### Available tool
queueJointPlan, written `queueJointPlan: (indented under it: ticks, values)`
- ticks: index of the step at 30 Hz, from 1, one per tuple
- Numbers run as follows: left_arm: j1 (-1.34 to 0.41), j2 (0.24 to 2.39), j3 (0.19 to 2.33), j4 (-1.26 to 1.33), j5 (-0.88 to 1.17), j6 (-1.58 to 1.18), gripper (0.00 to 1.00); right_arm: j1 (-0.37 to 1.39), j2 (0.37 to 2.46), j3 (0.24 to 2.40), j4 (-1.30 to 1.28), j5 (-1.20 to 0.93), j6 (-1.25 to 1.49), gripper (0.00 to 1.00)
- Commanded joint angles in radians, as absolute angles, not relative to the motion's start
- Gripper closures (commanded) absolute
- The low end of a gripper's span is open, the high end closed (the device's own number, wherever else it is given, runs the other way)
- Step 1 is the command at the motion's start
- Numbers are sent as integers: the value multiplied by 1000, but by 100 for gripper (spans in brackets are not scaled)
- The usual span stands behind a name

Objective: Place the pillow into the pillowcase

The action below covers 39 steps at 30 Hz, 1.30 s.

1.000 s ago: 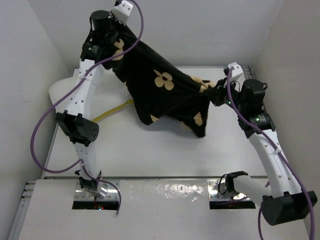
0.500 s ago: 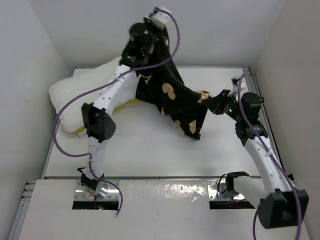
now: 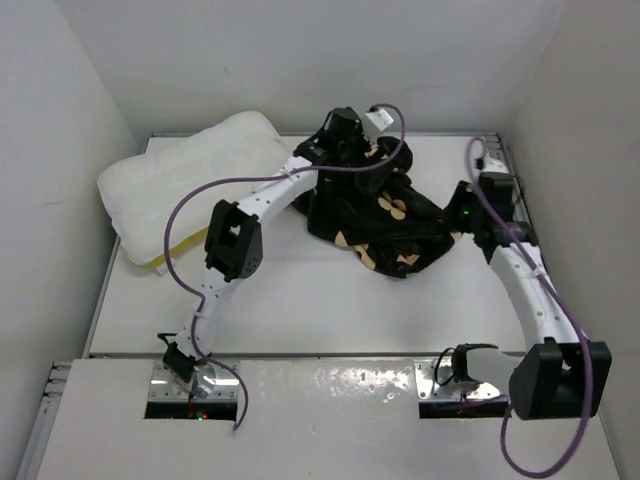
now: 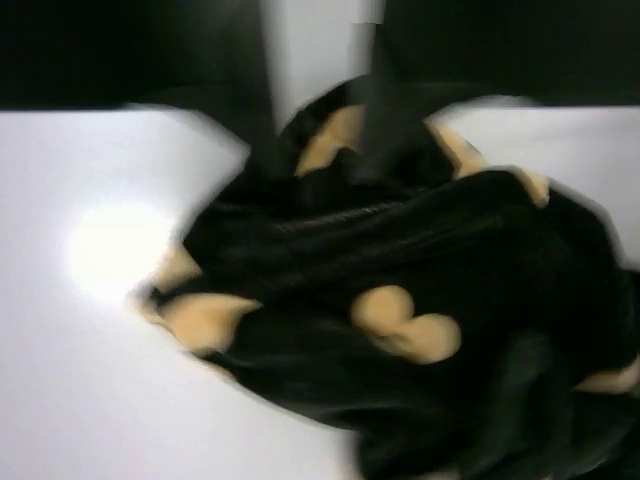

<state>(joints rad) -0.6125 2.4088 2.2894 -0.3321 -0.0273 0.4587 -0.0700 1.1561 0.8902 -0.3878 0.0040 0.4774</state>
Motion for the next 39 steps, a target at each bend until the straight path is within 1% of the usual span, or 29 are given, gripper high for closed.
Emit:
queueJointPlan:
  ticks: [1,2,3,4,5,6,7,8,9,10,11,14,16,20,21,22,23,24,25,26,27,29,32,34,35,36,37,38,39]
  values:
    - [-514,2192,2310,-368,-8,307,0,156,1185,878,-264,3,237,89]
    - [-490,2143,2298,-412,-5,248,3,252,1210,879,-224,5,213,100]
    - [-465,2122,2298,-448,-6,220,12,291,1242,887,-215,-20,186,100]
    - [-412,2087,2293,-483,35,197,29,326,1325,931,-210,-3,148,98]
    - [-384,2066,2283,-517,37,169,66,363,1375,965,-209,20,140,53]
    - [-336,2042,2222,-566,35,131,77,417,1423,1004,-213,32,134,40]
    - [-316,1987,2176,-584,26,123,82,438,1528,1093,-230,40,115,29]
    - [-278,1956,2072,-601,20,120,83,480,1581,1180,-236,76,103,13]
    - [-259,1900,2025,-609,14,121,82,504,1630,1219,-241,90,91,9]
    - [-244,1870,1973,-615,8,123,78,523,1719,1254,-244,98,74,7]
    - [-229,1849,1894,-629,6,126,77,564,1762,1285,-242,104,57,7]
    - [-155,1773,1769,-643,-26,115,77,642,1897,1357,-203,132,8,11]
    - [-129,1734,1729,-649,-26,110,77,670,1954,1399,-170,153,-29,19]
    - [-92,1701,1669,-667,-29,98,77,692,2094,1500,-172,216,32,27]
    - [-91,1695,1658,-667,-32,98,77,692,2135,1538,-181,251,52,31]
    - [-89,1690,1654,-664,-34,103,77,692,2155,1557,-204,270,60,43]
    - [-90,1689,1654,-663,-32,103,77,690,2169,1571,-210,281,66,50]
    - [-87,1689,1655,-663,-28,103,77,692,2183,1586,-219,288,71,60]
    - [-87,1690,1661,-661,-23,101,77,695,2180,1588,-216,288,71,80]
    - [-87,1692,1664,-658,-17,101,77,698,2175,1577,-209,293,71,92]
    - [-87,1698,1667,-660,-8,98,77,699,2158,1571,-201,295,69,100]
    - [-86,1703,1675,-658,-5,95,77,701,2129,1557,-178,273,68,100]
    - [-87,1713,1675,-655,37,95,77,695,2022,1537,-144,267,135,100]
    - [-94,1718,1671,-650,73,106,77,642,1877,1497,-89,230,210,100]
    - [-97,1721,1667,-650,115,116,76,611,1818,1436,-65,216,306,100]
    - [-104,1727,1664,-650,129,126,73,574,1757,1401,-20,204,358,100]
    - [-127,1732,1657,-652,139,158,70,496,1632,1355,-6,196,401,100]
    - [-144,1744,1652,-650,164,176,62,451,1571,1259,41,207,475,100]
    - [-165,1752,1646,-650,173,198,57,404,1512,1208,52,227,509,100]
